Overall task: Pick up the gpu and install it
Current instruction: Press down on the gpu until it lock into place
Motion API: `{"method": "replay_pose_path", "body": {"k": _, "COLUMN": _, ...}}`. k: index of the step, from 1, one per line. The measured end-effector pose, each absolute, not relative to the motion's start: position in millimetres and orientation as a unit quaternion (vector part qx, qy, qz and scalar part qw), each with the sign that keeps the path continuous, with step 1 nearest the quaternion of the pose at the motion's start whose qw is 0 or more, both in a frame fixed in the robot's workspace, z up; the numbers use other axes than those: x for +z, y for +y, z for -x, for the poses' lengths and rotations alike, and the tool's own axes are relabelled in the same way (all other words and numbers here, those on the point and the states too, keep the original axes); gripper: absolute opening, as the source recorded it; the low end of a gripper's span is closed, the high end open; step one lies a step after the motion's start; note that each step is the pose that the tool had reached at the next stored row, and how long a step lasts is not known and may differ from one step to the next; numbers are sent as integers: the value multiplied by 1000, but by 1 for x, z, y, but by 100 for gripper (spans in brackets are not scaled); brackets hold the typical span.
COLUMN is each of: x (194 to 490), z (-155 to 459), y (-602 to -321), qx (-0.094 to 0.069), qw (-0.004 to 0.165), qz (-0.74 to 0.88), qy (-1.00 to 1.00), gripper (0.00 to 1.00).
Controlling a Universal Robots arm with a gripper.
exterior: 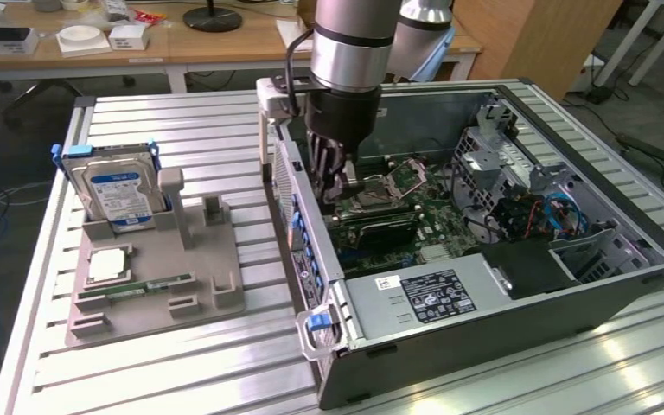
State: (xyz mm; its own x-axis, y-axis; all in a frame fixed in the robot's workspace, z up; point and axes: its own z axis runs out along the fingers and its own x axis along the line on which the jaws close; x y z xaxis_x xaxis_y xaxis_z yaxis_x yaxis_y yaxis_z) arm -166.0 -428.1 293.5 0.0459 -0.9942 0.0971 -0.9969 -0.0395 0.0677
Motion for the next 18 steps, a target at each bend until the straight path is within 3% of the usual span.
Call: {"method": "replay_pose_path", "body": {"k": 18, "x": 294, "z": 169, "y": -422, "qx": 13, "qw": 60, "qz": -722, "qy": -689, "gripper": 10}}
